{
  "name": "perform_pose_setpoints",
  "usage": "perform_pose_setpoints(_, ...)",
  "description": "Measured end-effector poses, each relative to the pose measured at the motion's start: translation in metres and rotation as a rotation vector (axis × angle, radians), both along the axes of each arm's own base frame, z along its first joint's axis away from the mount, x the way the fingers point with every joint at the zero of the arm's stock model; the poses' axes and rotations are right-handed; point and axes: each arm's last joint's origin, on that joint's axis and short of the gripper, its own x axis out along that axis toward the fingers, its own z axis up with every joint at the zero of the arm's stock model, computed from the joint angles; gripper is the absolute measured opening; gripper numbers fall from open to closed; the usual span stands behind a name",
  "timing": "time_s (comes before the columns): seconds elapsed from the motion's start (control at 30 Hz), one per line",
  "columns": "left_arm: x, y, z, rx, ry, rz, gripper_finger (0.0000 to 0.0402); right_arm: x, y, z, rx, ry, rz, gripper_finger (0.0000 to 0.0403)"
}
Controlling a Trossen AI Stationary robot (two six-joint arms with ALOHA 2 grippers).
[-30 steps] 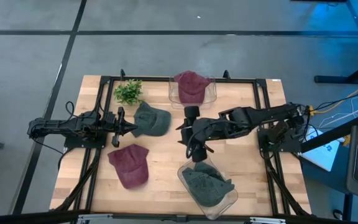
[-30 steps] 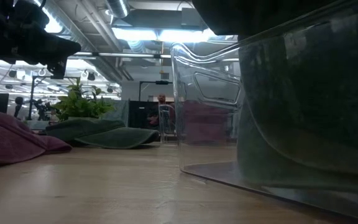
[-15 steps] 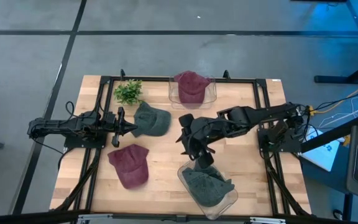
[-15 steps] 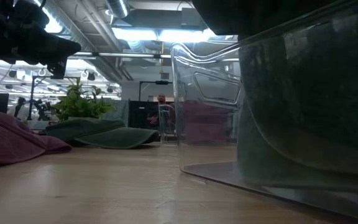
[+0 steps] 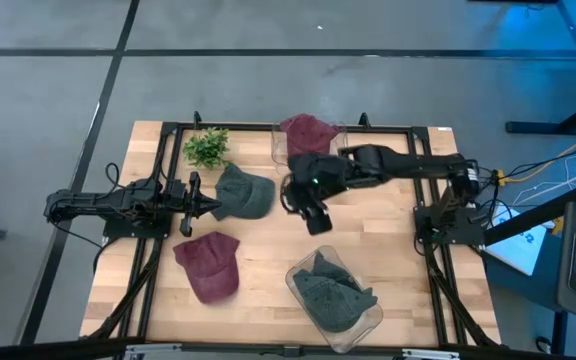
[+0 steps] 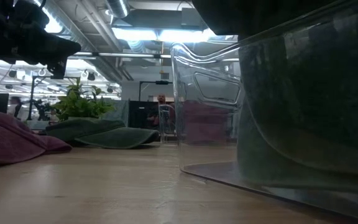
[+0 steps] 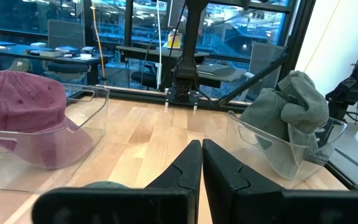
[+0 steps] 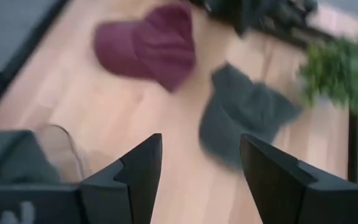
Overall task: Pick & Place hat
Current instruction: Move the top transparent bin to the center of the table
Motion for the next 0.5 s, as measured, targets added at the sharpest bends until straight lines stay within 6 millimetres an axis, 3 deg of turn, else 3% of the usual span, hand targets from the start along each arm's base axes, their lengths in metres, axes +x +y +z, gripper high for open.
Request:
perform_pose_setpoints(0.13,0.0,0.0,0.0,0.0,0.0,0.0,0.0013,0.005,-0.028,-0.015,0.031,0.079,-0.113,0.0213)
perform_pose_setpoints(0.5,0.0,0.0,-0.001,0.0,0.013,-0.002,0.0009,0.008,-0.092,-0.083,0.077,0.28,-0.328,0.0213)
